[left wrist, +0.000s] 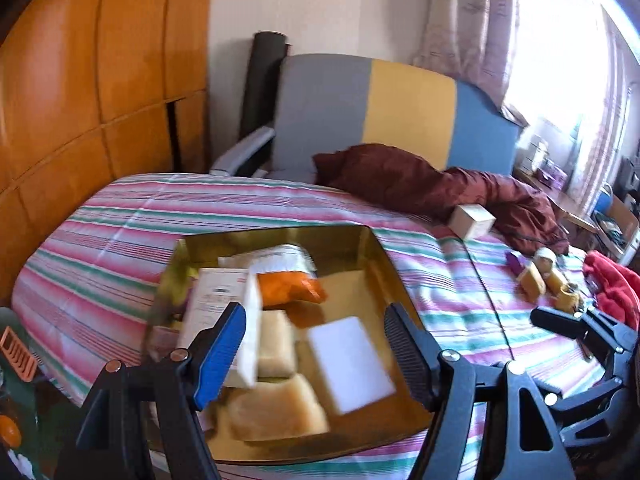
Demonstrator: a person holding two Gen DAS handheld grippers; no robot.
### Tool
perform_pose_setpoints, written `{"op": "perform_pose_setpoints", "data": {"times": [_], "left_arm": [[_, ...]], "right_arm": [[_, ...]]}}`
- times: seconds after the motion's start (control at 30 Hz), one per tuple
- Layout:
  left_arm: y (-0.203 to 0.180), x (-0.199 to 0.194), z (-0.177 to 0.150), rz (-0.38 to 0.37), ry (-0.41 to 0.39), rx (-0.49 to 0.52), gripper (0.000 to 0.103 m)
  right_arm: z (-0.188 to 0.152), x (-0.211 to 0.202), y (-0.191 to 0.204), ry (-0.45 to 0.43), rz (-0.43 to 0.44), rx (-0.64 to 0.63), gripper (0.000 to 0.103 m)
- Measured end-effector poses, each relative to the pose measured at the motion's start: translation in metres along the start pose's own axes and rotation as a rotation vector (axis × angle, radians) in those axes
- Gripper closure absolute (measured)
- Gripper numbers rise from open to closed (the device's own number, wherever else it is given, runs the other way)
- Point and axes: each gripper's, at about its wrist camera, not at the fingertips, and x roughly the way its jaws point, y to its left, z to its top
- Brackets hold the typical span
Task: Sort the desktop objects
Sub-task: 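Withdraw both tools from the tray back toward the pile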
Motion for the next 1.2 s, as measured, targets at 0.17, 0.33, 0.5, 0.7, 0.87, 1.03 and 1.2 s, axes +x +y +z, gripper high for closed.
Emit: {"op": "perform_pose_setpoints", "data": {"times": [0.17,0.33,0.5,0.7,0.87,1.03,1.2], "left_arm": [[-0.033,0.002,-0.001,-0.066,0.006,0.081,0.031],[-0.061,0.004,-0.001,-0.139,0.014,0.138,0.030],[-0.090,0.008,-0.005,-0.186,0.033,0.206,0.030],[-0.118,0.012,-0.009,-0.229,0.059,0.256,0.030],[-0.133,0.018,-0.009,-0.266,0.077,0.269,0.030],[-0.146,0.027,-0.007,-0.287,0.102,0.275,0.030],[-0.156,0.040,-0.004,-0.303,0.141,0.265,0.030]], "right_arm": [[-0.013,-0.022,-0.036,-0.034,-0.097,0.064,0.012],[-0.029,-0.040,-0.078,-0.018,-0.140,0.149,0.012],[-0.044,-0.053,-0.121,0.006,-0.171,0.249,0.012],[-0.057,-0.071,-0.165,0.041,-0.242,0.305,0.012],[-0.061,-0.086,-0.199,0.057,-0.284,0.348,0.012],[-0.061,-0.099,-0.233,0.065,-0.314,0.393,0.012],[-0.063,-0.108,-0.267,0.104,-0.352,0.422,0.012]]}}
